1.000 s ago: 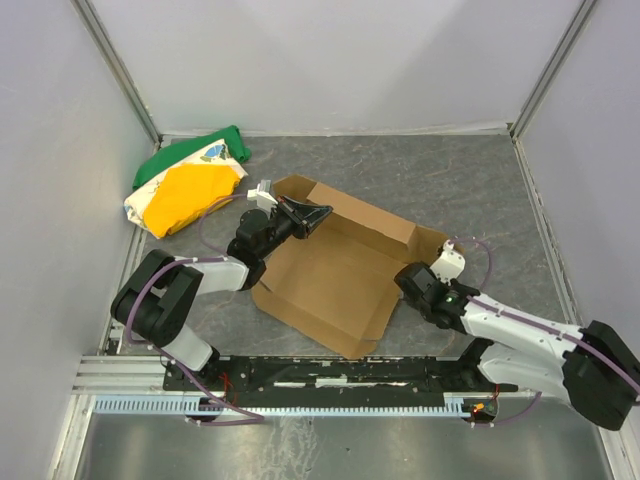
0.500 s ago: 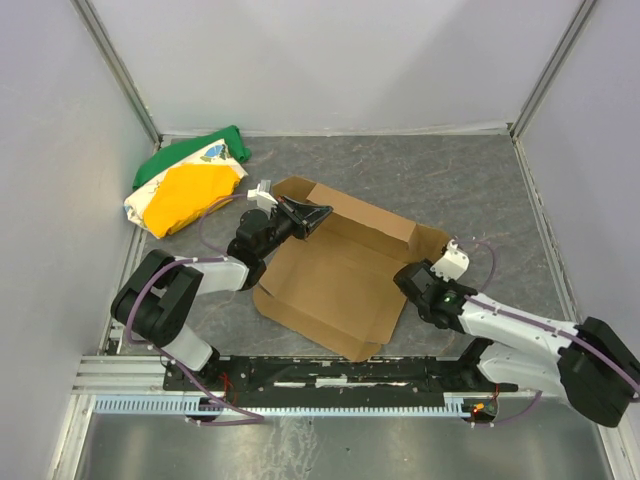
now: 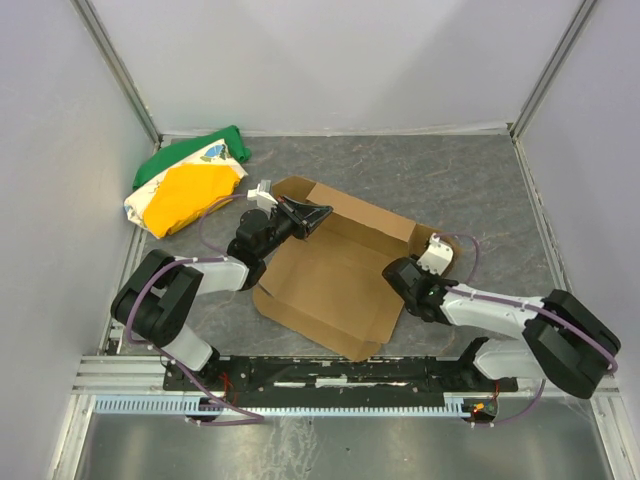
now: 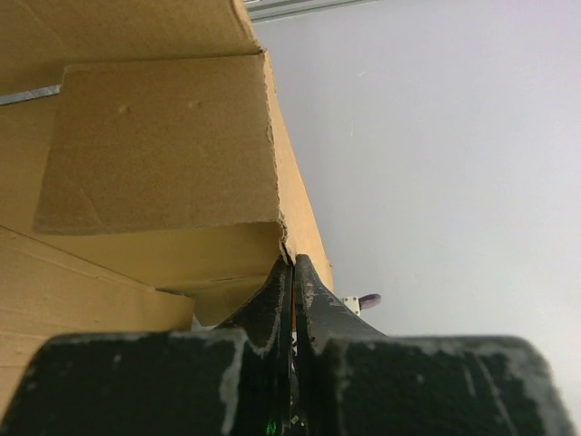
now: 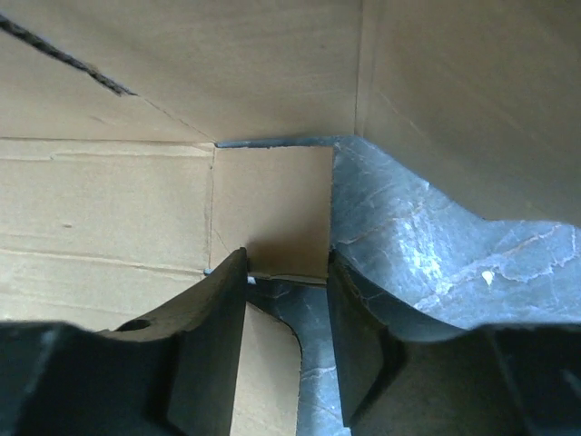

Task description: Fold the paper box

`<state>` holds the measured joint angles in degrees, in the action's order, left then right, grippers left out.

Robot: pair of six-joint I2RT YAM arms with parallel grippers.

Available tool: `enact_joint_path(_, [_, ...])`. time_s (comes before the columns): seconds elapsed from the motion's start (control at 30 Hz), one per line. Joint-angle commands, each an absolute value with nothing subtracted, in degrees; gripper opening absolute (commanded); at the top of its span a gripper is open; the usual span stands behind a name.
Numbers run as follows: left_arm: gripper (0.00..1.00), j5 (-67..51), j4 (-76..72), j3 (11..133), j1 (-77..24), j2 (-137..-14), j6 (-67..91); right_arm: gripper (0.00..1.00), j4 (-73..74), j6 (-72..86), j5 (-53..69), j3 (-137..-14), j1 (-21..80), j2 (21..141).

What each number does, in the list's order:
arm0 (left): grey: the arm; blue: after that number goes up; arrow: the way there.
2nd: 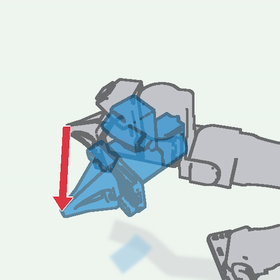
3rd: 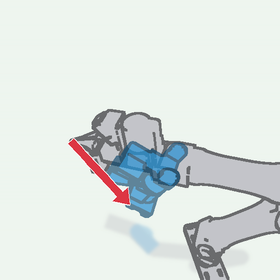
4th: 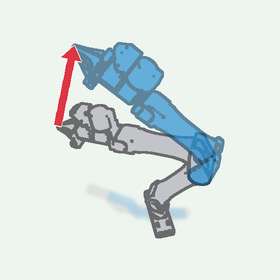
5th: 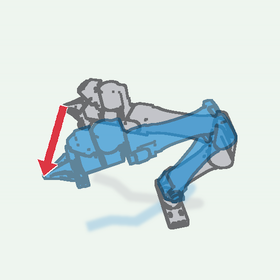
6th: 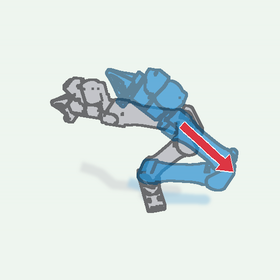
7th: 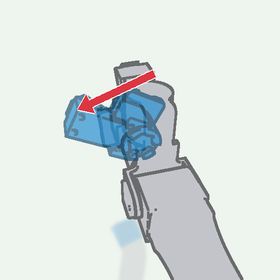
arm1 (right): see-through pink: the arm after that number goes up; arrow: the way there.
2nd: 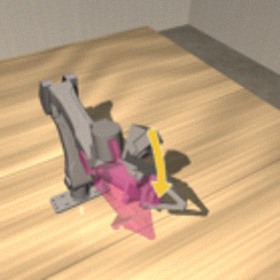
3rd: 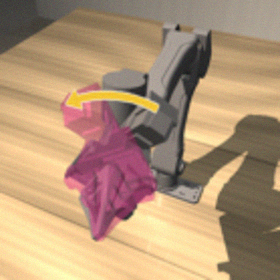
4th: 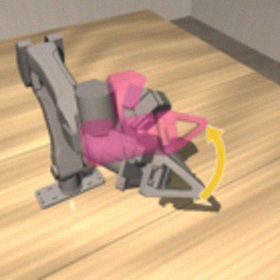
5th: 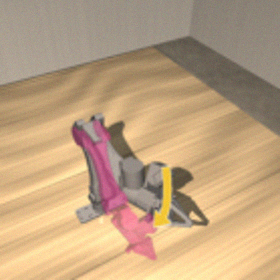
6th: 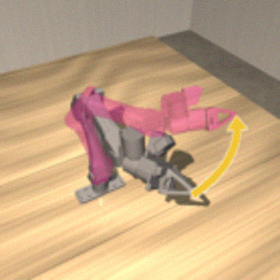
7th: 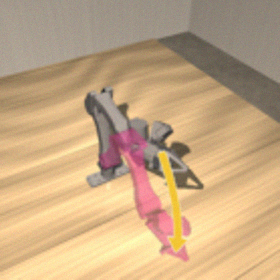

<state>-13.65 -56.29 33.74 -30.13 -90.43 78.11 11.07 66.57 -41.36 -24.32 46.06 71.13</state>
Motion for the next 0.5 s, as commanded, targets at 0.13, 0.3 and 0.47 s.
enact_joint_path(0.13, [0.03,-14.9,-58.5,33.5,-30.5,-90.4,78.4,0.43,7.8,60.9,-41.5,-29.0,46.3,73.9])
enact_joint_path(0.3, [0.03,-15.2,-58.3,33.5,-30.4,-90.4,78.4,0.43,7.1,57.2,-42.5,-29.2,46.3,71.0])
enact_joint_path(0.47, [0.03,-15.5,-57.3,33.7,-30.4,-91.0,78.6,0.43,3.2,52.9,-40.4,-29.2,46.3,70.0])
